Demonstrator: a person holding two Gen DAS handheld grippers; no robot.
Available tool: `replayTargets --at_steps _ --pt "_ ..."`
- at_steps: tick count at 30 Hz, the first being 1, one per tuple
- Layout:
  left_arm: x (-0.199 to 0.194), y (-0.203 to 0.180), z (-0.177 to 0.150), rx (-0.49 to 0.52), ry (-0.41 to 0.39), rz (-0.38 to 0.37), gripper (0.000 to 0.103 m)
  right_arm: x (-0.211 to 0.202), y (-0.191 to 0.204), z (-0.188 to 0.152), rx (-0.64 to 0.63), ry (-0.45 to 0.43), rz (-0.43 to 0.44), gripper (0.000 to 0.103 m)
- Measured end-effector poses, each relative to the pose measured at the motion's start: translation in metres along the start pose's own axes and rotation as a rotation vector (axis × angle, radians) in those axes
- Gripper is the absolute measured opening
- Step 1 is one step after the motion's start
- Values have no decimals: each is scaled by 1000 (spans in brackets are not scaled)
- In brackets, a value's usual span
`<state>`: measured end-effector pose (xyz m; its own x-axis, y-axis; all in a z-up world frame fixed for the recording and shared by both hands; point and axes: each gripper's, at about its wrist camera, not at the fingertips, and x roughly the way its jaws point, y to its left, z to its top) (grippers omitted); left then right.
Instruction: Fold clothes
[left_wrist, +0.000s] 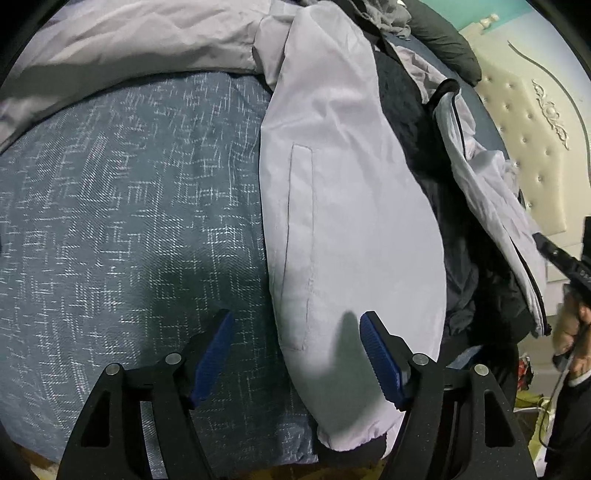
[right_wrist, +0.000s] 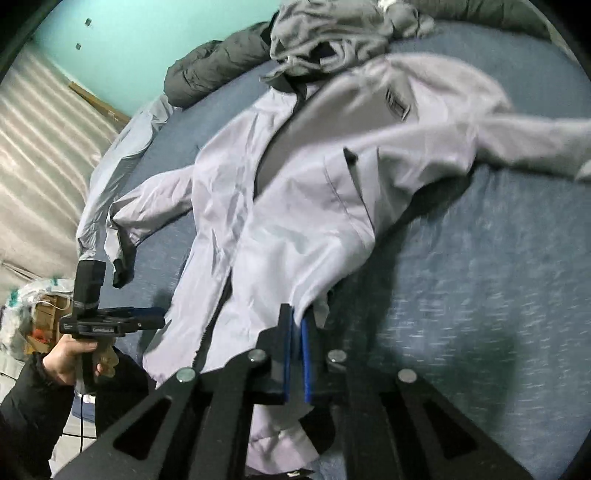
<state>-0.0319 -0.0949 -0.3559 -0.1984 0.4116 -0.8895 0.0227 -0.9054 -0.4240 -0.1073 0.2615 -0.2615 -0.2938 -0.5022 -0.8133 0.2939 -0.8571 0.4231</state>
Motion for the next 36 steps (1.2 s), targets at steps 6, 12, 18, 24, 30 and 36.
replayTargets --at_steps 6,12,18,24,30,36 --pt "-6 -3 2 11 -11 5 74 -33 -14 -11 -85 22 -208 4" --pt "-12 0 -2 9 -7 9 74 -5 -66 -40 46 153 -229 8" --pt "-10 16 -6 -35 12 -6 74 -23 -85 -32 91 59 -232 31" --pt "7 15 -14 -48 43 -61 73 -20 -100 -23 80 46 -192 48" --pt "6 -2 -14 16 36 -81 28 -2 -97 -29 71 64 -52 53" --pt "-28 -14 -18 86 -9 -74 8 -1 -81 -30 35 67 -44 17"
